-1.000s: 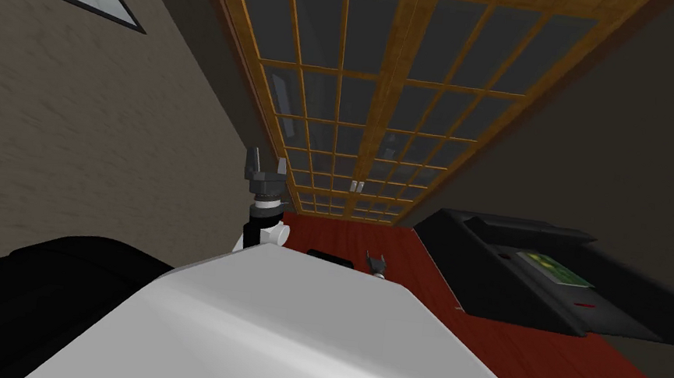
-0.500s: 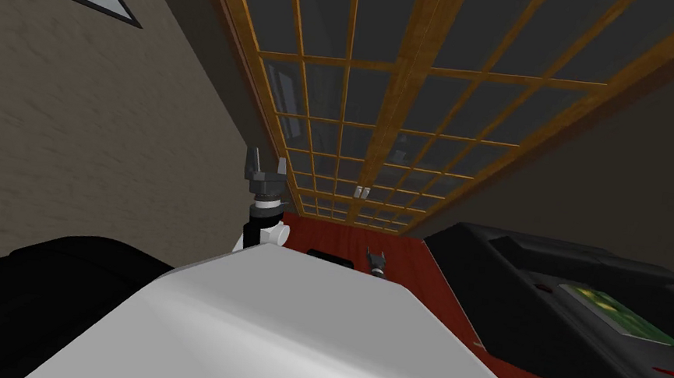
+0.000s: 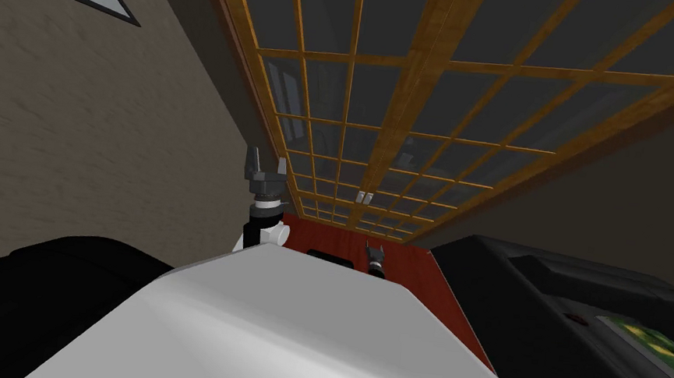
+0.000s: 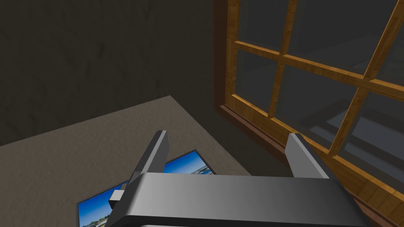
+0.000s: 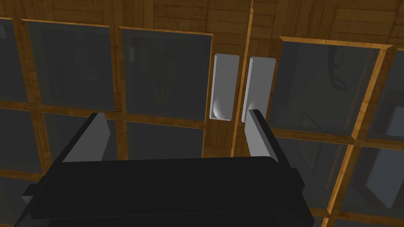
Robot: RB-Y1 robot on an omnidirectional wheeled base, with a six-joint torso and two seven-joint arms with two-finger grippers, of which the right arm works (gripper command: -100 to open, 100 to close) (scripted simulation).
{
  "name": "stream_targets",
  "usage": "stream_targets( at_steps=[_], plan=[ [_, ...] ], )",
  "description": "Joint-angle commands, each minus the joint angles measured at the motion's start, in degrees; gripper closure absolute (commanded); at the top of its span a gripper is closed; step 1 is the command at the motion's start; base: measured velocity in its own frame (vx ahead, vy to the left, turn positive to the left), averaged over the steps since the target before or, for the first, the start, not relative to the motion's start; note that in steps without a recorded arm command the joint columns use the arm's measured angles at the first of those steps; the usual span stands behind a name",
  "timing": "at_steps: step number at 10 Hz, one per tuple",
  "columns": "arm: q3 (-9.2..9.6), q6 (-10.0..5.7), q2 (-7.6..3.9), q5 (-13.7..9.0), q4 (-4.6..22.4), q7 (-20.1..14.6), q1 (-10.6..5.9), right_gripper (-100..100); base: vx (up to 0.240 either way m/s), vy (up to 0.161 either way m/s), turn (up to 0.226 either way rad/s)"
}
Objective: Pull the door open
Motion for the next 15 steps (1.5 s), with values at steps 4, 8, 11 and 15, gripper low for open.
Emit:
stream_targets(
  at_steps=[4,8,11,15],
  plan=[
    [-0.70,-0.86,0.68,-0.8,0.8,0.5,-2.80,-100,0.137,-0.038,0.069],
    [-0.92,-1.15,1.83,-1.2,-0.4,0.8,-5.52,-100,0.148,-0.042,0.066],
    [-1.04,-1.32,2.49,-1.4,-1.0,1.0,-7.07,-100,0.128,-0.044,0.050],
    [-0.92,-1.68,3.41,-1.6,-2.6,1.1,-10.07,-100,0.134,-0.037,0.048]
  ],
)
